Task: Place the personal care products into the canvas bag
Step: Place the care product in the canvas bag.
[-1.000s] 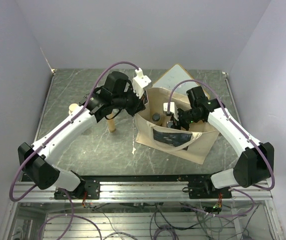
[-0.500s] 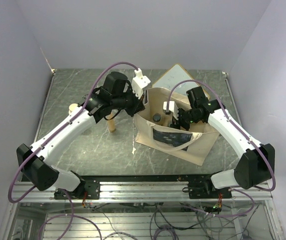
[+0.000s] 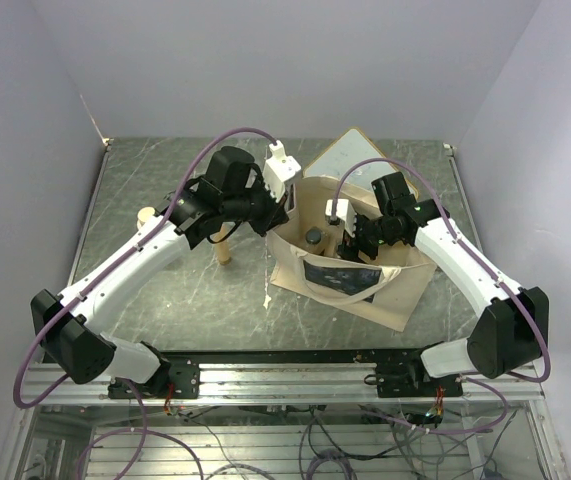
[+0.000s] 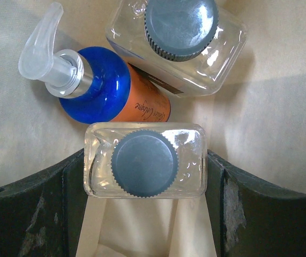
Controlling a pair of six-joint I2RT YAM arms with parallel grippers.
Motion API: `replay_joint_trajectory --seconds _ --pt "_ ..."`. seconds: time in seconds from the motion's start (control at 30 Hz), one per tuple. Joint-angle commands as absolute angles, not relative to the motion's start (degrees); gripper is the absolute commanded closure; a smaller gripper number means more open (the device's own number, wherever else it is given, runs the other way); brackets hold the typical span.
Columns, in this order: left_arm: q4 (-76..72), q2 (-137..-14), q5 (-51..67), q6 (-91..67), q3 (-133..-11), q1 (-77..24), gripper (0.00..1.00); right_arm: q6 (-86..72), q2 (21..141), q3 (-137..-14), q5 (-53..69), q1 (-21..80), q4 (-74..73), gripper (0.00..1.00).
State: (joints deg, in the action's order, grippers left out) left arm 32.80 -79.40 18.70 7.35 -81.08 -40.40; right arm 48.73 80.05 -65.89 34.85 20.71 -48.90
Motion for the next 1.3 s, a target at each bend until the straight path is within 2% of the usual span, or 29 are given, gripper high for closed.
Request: replay_joint_trajectory --seconds 0.0,0.1,0.2,0.67,1.27 --pt "31.8 -78.7 19.3 8.3 -80.9 -41.1 0.93 47.9 78.2 -67.9 34.5 21.0 -46.9 0.40" --pt "31.5 -78.7 18.4 8.0 -80.9 -41.2 0.93 47.6 78.0 -68.1 34.5 21.0 -46.6 0.37" --pt "31.2 -78.9 18.3 7.5 -80.7 -41.2 0.93 47.4 78.3 -68.7 34.2 21.0 -46.8 0.27" --pt "30.8 -79.5 18.1 7.5 -80.6 -41.2 0.93 46.8 77.1 -71.0 33.8 21.1 -47.9 0.01" --pt "30.6 -80.4 17.2 5.8 -81.5 -41.2 0.93 37.1 72.5 -80.8 32.1 21.1 -46.4 0.00"
